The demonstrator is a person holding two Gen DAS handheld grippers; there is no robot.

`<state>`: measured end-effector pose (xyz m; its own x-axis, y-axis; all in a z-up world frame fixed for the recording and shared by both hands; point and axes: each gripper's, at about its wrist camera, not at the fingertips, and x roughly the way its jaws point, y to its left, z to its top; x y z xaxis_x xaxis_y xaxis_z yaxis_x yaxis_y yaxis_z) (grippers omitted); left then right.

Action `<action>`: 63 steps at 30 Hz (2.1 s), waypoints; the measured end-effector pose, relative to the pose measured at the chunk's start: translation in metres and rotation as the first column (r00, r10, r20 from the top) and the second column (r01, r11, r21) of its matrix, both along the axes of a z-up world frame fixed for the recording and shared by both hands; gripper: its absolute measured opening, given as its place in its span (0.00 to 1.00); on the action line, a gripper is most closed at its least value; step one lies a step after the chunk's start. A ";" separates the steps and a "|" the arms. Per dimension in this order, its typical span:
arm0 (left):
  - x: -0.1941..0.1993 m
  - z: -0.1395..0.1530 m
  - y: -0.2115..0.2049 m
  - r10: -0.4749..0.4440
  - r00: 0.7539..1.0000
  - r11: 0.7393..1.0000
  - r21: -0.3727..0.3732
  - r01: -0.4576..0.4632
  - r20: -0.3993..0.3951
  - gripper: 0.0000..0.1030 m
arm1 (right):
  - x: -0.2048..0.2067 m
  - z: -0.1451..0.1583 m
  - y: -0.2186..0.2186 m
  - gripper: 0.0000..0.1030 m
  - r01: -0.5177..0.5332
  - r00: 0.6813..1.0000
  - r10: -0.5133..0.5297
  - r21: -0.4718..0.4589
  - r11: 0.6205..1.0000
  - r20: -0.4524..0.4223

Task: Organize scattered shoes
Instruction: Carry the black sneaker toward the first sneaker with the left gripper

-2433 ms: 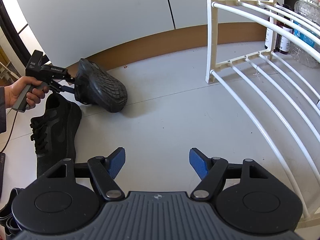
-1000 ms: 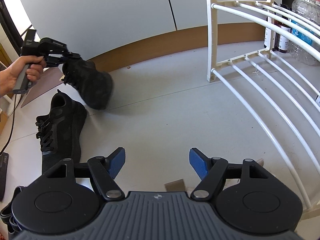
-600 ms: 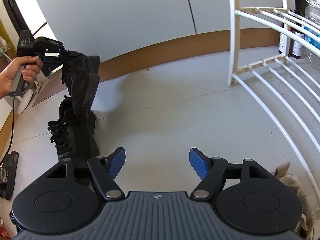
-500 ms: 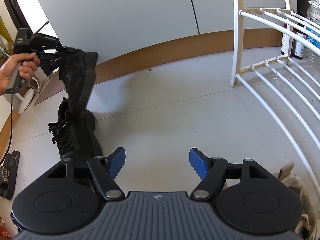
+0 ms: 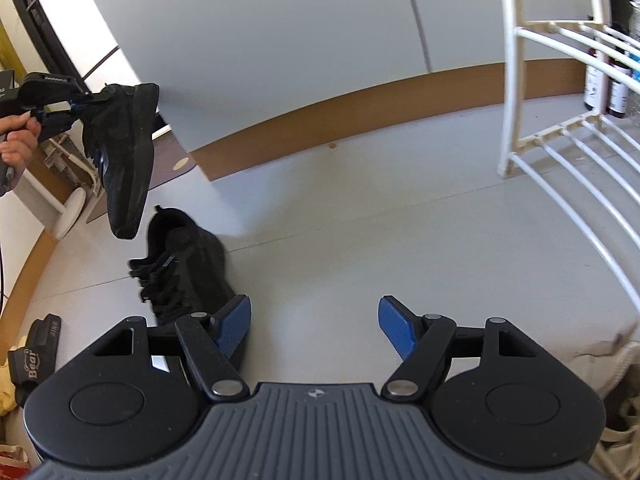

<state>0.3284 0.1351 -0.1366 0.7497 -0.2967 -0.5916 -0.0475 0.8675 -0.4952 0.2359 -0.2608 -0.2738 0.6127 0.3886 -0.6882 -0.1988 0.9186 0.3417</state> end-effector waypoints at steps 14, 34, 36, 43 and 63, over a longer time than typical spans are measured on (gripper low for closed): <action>-0.055 -0.033 0.118 0.161 0.986 0.987 -0.022 -0.162 -0.040 0.06 | 0.024 -0.019 0.157 0.73 -0.318 0.948 0.308 -0.199 0.927 -0.079; -0.069 -0.118 0.177 0.317 0.943 0.926 -0.182 -0.331 -0.100 0.05 | 0.054 -0.061 0.244 0.75 -0.343 0.935 0.265 -0.407 0.846 -0.237; -0.069 -0.119 0.178 0.334 0.937 0.916 -0.199 -0.348 -0.101 0.05 | 0.055 -0.062 0.244 0.71 -0.313 0.943 0.228 -0.408 0.858 -0.245; -0.056 -0.116 0.179 0.362 0.923 0.898 -0.219 -0.382 -0.129 0.05 | 0.059 -0.057 0.235 0.63 -0.141 0.943 0.025 -0.330 0.933 -0.332; -0.080 -0.132 0.183 0.483 0.865 0.808 -0.313 -0.499 -0.134 0.06 | 0.036 -0.019 0.206 0.66 -0.080 0.926 0.013 -0.163 0.983 -0.378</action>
